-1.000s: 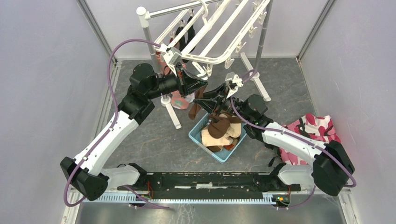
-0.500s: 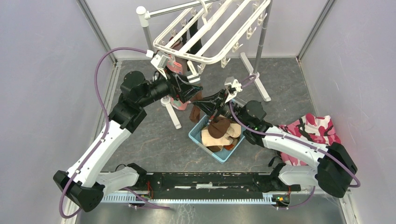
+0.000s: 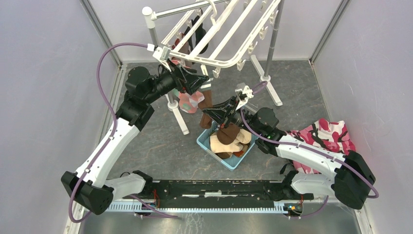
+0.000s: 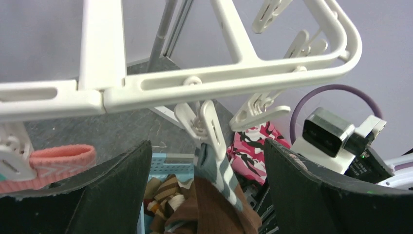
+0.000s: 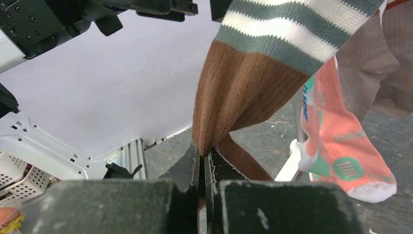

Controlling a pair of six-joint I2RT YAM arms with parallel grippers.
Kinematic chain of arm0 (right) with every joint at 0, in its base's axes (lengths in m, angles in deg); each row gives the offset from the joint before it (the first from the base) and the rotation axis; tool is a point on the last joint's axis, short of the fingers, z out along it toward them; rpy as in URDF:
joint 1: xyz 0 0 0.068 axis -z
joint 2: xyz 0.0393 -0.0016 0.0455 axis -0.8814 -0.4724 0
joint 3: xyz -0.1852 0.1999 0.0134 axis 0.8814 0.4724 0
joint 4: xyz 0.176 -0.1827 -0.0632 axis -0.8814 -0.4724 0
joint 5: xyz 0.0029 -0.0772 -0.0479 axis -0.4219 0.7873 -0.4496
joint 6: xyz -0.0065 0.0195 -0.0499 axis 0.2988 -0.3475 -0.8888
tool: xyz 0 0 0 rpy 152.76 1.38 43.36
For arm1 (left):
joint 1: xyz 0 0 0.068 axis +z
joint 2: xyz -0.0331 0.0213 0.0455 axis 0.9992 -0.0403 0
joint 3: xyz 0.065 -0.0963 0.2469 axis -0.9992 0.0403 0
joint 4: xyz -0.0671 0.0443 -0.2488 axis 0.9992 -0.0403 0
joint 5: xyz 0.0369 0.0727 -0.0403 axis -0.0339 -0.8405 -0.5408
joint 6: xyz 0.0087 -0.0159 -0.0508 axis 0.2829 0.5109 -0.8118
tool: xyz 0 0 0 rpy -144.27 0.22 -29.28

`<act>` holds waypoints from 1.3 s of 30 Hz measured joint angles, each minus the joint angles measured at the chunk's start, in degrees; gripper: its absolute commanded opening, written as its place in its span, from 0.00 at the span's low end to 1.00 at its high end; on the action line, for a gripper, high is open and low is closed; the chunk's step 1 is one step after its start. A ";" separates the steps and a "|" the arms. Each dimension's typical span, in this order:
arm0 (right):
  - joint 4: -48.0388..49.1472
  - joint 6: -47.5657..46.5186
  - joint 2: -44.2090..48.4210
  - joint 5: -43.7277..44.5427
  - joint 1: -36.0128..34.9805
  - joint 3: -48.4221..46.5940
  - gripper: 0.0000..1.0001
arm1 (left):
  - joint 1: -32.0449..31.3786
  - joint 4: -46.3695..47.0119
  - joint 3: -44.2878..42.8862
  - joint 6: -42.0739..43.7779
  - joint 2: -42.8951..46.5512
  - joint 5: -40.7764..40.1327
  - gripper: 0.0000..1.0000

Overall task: Remove the socks clipped to the hanger
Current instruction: Remove the sock from the hanger, then place the sock in the bin.

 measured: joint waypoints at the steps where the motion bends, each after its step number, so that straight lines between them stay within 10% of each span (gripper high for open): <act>1: -0.02 0.04 0.00 -0.09 0.00 0.00 0.00 | 0.04 0.61 -0.31 -0.44 -0.44 0.11 0.89; 16: -0.39 1.79 0.00 -2.27 0.00 0.00 0.00 | 0.48 5.84 -2.75 -2.36 -6.10 4.68 0.73; 29: -0.48 3.30 0.44 -3.13 0.00 0.00 0.00 | 1.60 9.94 -2.75 -3.41 -6.25 7.23 0.04; 39: -13.07 -0.46 7.89 -2.69 3.69 -0.02 0.00 | 1.64 10.45 -2.75 -3.48 -6.23 7.82 0.02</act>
